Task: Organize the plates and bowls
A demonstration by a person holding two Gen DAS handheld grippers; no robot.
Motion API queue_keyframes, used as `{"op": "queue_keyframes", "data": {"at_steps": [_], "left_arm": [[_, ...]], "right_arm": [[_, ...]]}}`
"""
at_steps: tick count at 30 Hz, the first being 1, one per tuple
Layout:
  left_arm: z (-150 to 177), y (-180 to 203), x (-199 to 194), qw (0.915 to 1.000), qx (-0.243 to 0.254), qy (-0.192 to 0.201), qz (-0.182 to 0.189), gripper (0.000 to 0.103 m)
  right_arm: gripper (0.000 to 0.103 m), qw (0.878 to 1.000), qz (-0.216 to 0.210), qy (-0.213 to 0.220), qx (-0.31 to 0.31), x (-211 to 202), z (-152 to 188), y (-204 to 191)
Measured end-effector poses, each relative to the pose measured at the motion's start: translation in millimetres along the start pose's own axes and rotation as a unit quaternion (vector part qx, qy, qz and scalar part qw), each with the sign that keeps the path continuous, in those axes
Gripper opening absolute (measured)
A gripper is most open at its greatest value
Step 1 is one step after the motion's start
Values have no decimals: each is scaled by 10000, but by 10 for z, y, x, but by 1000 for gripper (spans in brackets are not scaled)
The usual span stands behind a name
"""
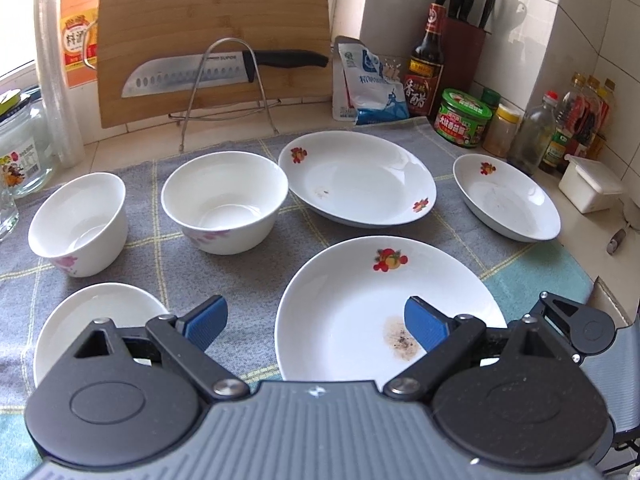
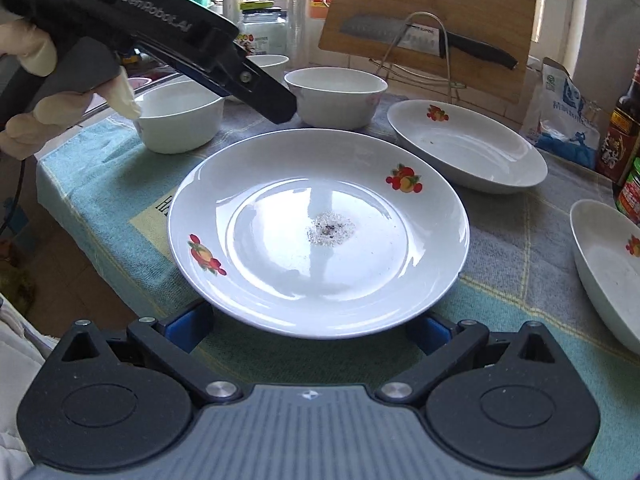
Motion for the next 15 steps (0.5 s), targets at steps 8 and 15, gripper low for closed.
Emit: {"op": "queue_keyframes", "data": {"at_steps": [8, 15], "left_arm": [[-112, 69, 270, 9984, 168, -415, 342, 95], [-142, 126, 586, 9925, 455, -983, 573, 93]], "right_arm": [[103, 9993, -128, 314, -163, -29, 56, 28], [103, 9982, -81, 570, -159, -38, 96, 21]]}}
Point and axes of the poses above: each gripper's, at about its wrist camera, not at the fingertips, and x roughly the way its jaws point, y to its right, z to its underside, the point moved 6 cm from there along x, roughly the way its jaws point, and after that the axes turned 10 degrees about -z, right-handed, at the moved point
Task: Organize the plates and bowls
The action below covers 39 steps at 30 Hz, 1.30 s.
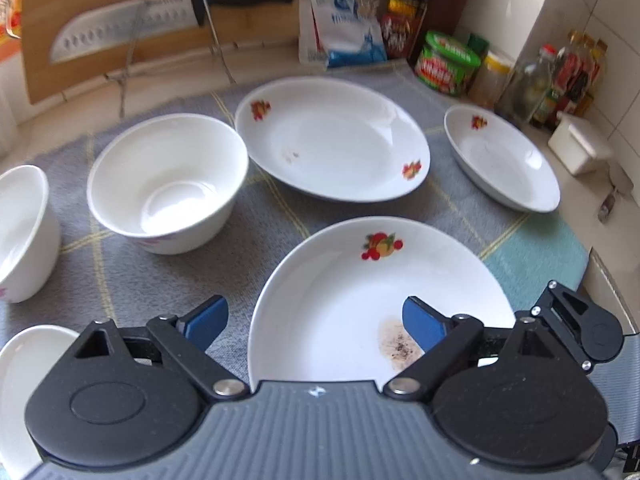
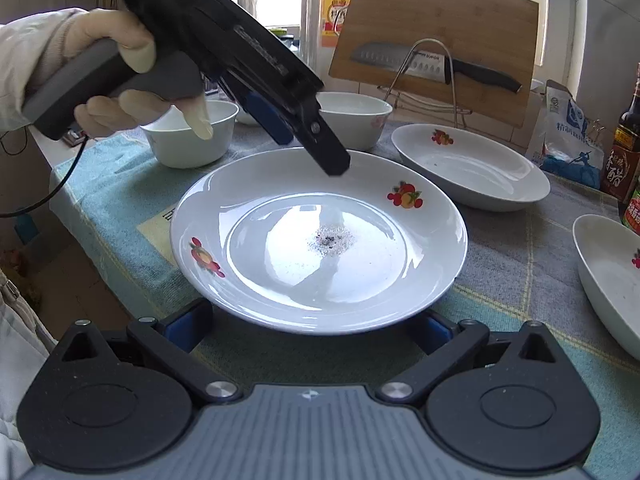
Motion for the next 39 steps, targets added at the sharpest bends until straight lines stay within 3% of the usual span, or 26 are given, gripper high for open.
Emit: {"op": "queue_keyframes", "data": {"at_steps": [14, 39], "left_arm": [[-74, 22, 258, 9943, 463, -868, 407, 78], [-117, 132, 326, 9851, 1138, -1165, 549, 73]], "right_arm": [[103, 9998, 160, 32, 71, 6, 9, -30], [103, 9993, 219, -205, 207, 57, -53, -6]]}}
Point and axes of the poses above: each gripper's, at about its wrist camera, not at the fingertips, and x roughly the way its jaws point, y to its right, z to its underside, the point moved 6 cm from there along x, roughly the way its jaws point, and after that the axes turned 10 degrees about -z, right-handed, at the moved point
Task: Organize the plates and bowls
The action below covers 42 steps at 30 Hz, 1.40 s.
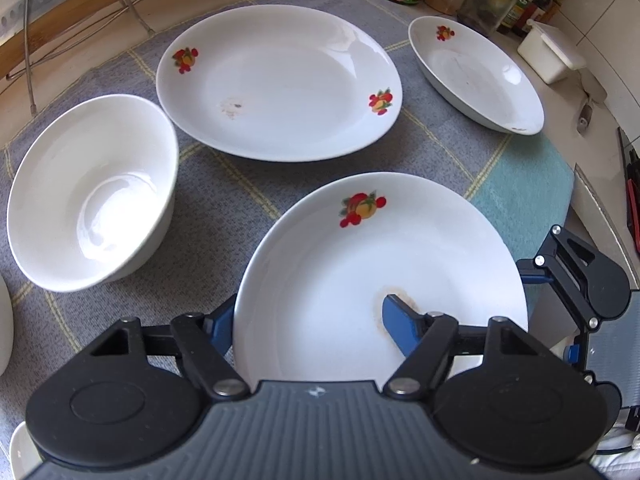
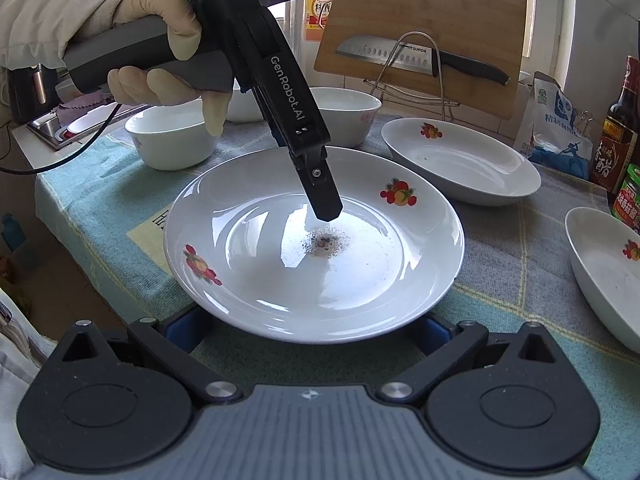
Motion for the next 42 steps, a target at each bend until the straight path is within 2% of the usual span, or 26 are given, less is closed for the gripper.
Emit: {"op": "queue_keyframes", "data": {"at_steps": [25, 42], "left_arm": [[-31, 24, -41, 9998, 61, 48, 164, 74], [-238, 204, -224, 9994, 192, 248, 126, 74]], "right_arm": [[103, 9994, 45, -333, 83, 43, -44, -13], [103, 9995, 24, -269, 174, -214, -149, 162]]}}
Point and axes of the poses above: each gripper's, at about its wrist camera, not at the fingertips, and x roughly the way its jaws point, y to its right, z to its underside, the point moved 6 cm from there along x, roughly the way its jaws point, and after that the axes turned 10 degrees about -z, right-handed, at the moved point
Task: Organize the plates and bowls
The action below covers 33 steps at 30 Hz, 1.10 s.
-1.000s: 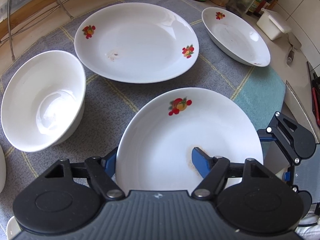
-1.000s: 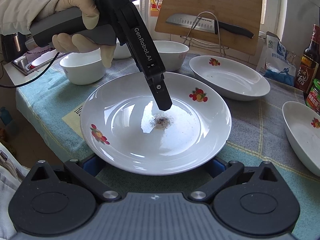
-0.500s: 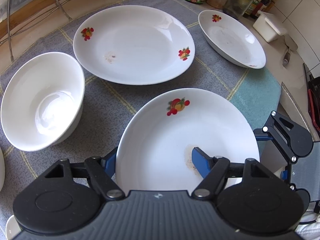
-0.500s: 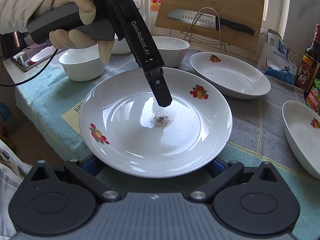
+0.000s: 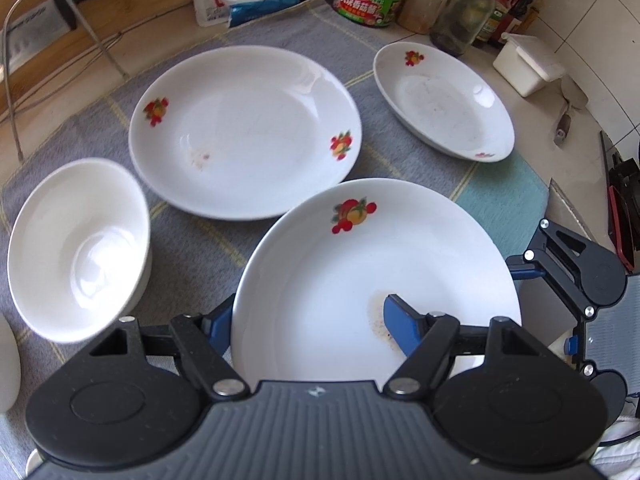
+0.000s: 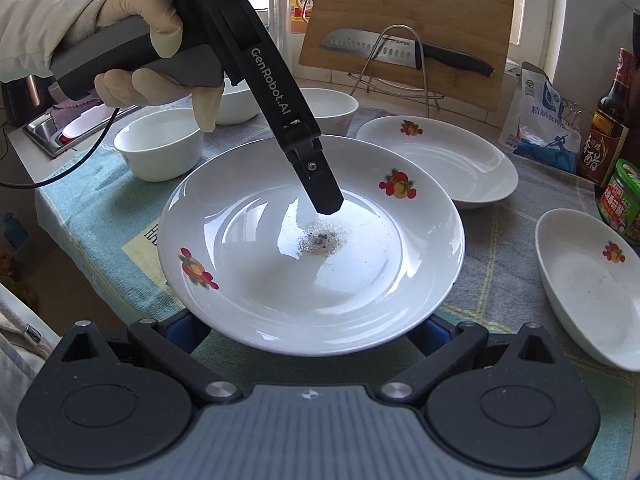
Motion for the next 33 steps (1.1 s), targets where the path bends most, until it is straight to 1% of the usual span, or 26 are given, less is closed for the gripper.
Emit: {"op": "queue_keyframes", "data": {"at_steps": [10, 17, 25, 33], "left_arm": [[-367, 276, 5, 9994, 289, 159, 70, 74], [-740, 566, 80, 9976, 605, 273, 170, 74], [-1175, 949, 254, 9931, 1056, 369, 362, 74], [-1492, 1243, 496, 9885, 1374, 339, 525, 74]], "right_arm": [[103, 9995, 254, 134, 95, -258, 17, 306], [103, 9978, 599, 217, 207, -474, 86, 584], [103, 9929, 1047, 315, 473, -715, 228, 948], [103, 9876, 1335, 357, 749, -851, 352, 1252]]}}
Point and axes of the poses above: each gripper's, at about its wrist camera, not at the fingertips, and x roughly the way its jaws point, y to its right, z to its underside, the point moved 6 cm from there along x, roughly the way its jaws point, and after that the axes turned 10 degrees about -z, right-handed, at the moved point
